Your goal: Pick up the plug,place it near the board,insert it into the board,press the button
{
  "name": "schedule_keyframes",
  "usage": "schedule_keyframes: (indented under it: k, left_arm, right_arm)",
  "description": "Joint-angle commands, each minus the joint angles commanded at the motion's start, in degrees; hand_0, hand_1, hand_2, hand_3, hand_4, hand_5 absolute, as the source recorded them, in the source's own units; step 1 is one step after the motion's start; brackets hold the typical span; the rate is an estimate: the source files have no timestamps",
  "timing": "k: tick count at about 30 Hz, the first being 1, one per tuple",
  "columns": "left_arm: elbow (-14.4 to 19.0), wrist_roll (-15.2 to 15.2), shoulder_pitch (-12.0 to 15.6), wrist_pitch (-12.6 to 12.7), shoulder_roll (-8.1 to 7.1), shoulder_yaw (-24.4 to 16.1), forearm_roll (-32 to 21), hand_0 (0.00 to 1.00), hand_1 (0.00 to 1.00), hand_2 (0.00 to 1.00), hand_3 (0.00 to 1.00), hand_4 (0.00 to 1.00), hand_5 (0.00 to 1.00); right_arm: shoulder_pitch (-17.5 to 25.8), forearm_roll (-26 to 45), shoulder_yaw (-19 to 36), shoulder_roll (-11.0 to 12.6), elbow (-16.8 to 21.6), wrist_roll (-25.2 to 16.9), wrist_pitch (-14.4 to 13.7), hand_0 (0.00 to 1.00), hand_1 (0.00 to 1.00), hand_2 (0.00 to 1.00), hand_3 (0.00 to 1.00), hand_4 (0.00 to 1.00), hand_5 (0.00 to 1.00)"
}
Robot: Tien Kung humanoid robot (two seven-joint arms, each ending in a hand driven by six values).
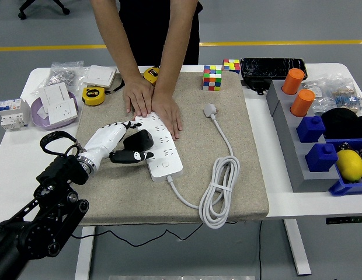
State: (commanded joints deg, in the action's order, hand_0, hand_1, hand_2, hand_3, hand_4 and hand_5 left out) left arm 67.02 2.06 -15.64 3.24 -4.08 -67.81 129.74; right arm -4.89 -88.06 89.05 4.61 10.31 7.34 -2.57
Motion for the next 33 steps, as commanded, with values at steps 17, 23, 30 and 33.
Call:
schedule_keyframes:
  k: [17,23,30,33]
  left_arm:
    - [-1.3,0.2,-1.3,4.5,1.39,1.9,0.3,0.474,0.546,0.551,0.637,0.998,0.482]
    - [-2.0,0.7,-1.4,7.5,1.31,1.8,0.3,0.413,0.388,0.428,0.494,0.946,0.21]
    - [-2.4,1.0,-1.3,7.6,1.29,1.6,0.3,0.368,0.337,0.404,0.489,0.803,0.002]
    - [-2.6,1.1,-1.4,7.4,1.41,1.6,0.3,0.368,0.337,0.404,0.489,0.803,0.002]
  right_arm:
    - [0.1,-0.5,-0.2,0.1,0.0,0.1,0.1,0.824,0.72,0.719,0.762,0.998,0.99]
    - [0.2,-0.5,-0.2,0.2,0.0,0.1,0.1,0.824,0.72,0.718,0.761,0.998,0.991]
    - [0.2,-0.3,-0.3,0.2,0.0,0.1,0.1,0.823,0.72,0.718,0.762,0.998,0.993]
    - [0.2,-0.3,-0.3,0.2,0.0,0.1,0.1,0.823,0.72,0.718,0.762,0.998,0.993]
